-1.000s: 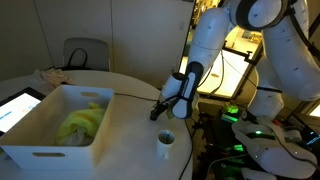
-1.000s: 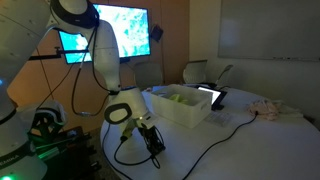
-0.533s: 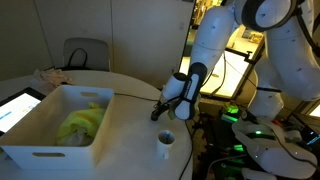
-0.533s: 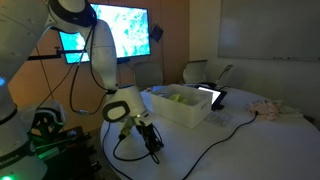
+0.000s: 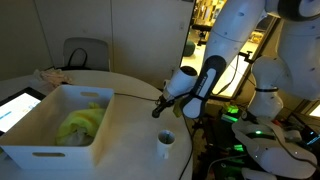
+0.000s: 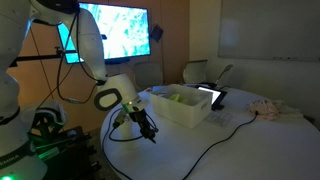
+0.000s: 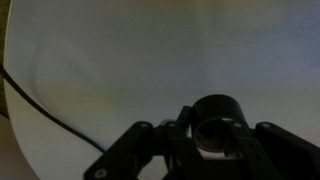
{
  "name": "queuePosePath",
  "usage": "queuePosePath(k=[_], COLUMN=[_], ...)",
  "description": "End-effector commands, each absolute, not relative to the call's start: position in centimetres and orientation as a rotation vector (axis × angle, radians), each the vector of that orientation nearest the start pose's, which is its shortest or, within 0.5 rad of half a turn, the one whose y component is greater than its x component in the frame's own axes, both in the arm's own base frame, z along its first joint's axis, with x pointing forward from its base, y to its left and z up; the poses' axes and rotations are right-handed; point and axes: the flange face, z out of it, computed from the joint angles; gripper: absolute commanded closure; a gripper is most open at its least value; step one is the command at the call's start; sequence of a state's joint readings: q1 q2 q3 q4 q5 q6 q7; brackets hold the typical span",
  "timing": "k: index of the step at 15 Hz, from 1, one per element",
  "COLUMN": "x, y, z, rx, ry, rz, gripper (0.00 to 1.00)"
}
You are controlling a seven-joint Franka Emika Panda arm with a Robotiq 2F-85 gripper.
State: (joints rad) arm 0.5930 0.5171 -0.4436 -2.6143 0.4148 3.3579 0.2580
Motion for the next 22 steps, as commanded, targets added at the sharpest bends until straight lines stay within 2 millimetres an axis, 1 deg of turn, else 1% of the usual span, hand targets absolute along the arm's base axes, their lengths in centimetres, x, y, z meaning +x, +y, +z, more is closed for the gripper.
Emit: queuePosePath(k=[1, 4, 7, 10, 13, 16, 19, 22], x=[41.6, 41.2, 40.8, 40.1, 39.3, 38.7, 38.1, 37.9], y=[2.6, 5.1, 8.1, 10.9, 13.3, 15.2, 16.5, 17.2], z=[16.3, 18.0, 19.6, 20.9, 21.8, 22.3, 22.6, 22.8], rx=[-3.185, -3.193, -3.185, -3.164, -3.145, -3.138, -3.138, -3.155], ry=[0.577, 0.469, 0.341, 0.225, 0.119, 0.027, -0.049, -0.084], rz=[-0.594, -0.635, -0.673, -0.658, -0.581, -0.47, -0.362, -0.258], gripper=[0.88, 0.88, 0.88, 0.88, 0.88, 0.88, 0.88, 0.88])
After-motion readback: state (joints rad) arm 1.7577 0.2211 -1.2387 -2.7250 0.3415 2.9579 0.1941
